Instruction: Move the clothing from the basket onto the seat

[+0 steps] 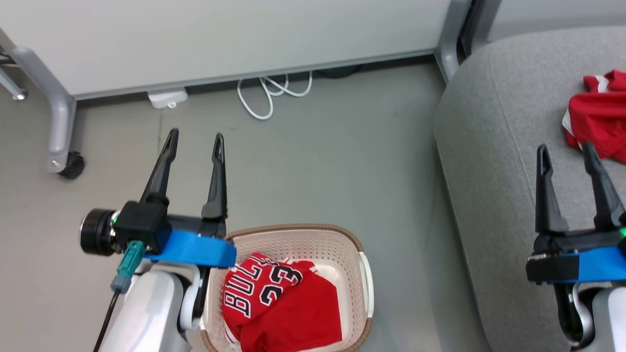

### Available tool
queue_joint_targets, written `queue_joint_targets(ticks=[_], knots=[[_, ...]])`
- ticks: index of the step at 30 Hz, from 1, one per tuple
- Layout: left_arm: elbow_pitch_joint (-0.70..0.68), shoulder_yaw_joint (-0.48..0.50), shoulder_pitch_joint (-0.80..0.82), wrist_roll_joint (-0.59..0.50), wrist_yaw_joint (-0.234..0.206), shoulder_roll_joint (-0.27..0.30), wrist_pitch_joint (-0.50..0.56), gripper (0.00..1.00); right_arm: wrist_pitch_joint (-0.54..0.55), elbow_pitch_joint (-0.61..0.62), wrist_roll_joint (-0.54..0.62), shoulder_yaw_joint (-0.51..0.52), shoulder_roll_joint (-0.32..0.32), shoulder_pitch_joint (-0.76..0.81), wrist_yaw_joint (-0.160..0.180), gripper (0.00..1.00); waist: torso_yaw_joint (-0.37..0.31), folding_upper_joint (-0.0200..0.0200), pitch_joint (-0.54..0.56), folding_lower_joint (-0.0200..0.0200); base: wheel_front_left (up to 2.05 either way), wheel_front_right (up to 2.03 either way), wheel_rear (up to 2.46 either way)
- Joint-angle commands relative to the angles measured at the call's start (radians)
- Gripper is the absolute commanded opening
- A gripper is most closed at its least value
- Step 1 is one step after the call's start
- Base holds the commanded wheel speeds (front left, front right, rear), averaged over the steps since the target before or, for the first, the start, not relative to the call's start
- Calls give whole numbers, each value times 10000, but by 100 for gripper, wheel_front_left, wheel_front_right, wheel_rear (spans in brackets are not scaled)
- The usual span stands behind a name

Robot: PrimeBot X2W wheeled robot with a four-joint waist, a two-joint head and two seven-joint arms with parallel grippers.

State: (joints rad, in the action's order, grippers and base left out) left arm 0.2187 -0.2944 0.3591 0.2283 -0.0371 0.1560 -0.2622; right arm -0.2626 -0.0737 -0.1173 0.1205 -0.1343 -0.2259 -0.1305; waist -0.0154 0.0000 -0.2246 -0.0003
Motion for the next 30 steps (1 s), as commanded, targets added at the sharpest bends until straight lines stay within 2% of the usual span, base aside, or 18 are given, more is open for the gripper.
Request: queue_joint_targets(ticks=[1, 12, 16, 30], knots=[[-100, 275, -391, -156, 115, -90, -36, 100, -34, -96, -107, 28, 73, 392, -5, 100, 348, 0, 470, 3, 0, 0, 0], [-251, 1679, -1973, -794, 629, -693, -35, 100, -34, -588, -104, -487, 368, 1178, -5, 100, 626, 0, 1083, 3, 0, 0, 0], [-313, 2049, -2285, -946, 687, -841, -35, 100, -34, -721, -104, -685, 461, 1414, -5, 100, 686, 0, 1231, 3, 0, 0, 0], [-387, 2637, -2752, -1294, 891, -1040, -35, 100, -34, -841, 73, -1194, 683, 1896, -5, 100, 746, 0, 1548, 3, 0, 0, 0]])
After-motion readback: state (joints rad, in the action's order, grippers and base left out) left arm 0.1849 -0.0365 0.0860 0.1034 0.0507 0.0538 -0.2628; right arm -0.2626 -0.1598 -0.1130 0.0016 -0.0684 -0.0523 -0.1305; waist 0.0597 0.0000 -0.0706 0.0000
